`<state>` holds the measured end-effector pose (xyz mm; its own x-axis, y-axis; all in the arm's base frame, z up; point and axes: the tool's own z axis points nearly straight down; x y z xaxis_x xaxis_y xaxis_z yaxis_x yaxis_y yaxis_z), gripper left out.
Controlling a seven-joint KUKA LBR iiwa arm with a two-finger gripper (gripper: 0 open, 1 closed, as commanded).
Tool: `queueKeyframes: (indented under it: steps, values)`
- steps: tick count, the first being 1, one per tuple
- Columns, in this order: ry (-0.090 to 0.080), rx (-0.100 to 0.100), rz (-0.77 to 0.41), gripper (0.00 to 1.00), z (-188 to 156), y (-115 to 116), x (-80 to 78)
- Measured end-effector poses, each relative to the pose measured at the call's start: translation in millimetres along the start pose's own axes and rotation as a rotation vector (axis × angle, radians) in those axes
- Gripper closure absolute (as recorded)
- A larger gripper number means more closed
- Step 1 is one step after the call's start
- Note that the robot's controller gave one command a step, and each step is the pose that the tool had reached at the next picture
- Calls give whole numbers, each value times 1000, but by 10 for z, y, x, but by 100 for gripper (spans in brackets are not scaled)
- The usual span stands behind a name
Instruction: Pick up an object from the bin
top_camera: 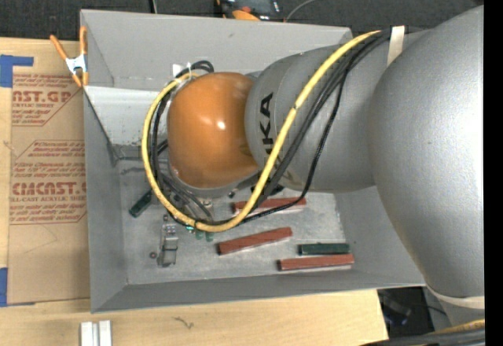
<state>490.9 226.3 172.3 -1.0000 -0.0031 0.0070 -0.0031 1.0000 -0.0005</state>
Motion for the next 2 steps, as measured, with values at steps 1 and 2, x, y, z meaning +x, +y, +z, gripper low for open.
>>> queueKeyframes:
  steps: [1, 2]
  values:
    - [-10, 0, -254, 0, 636, -190, -1032]
    - [-5, 2, -249, 0, 1039, -877, -929]
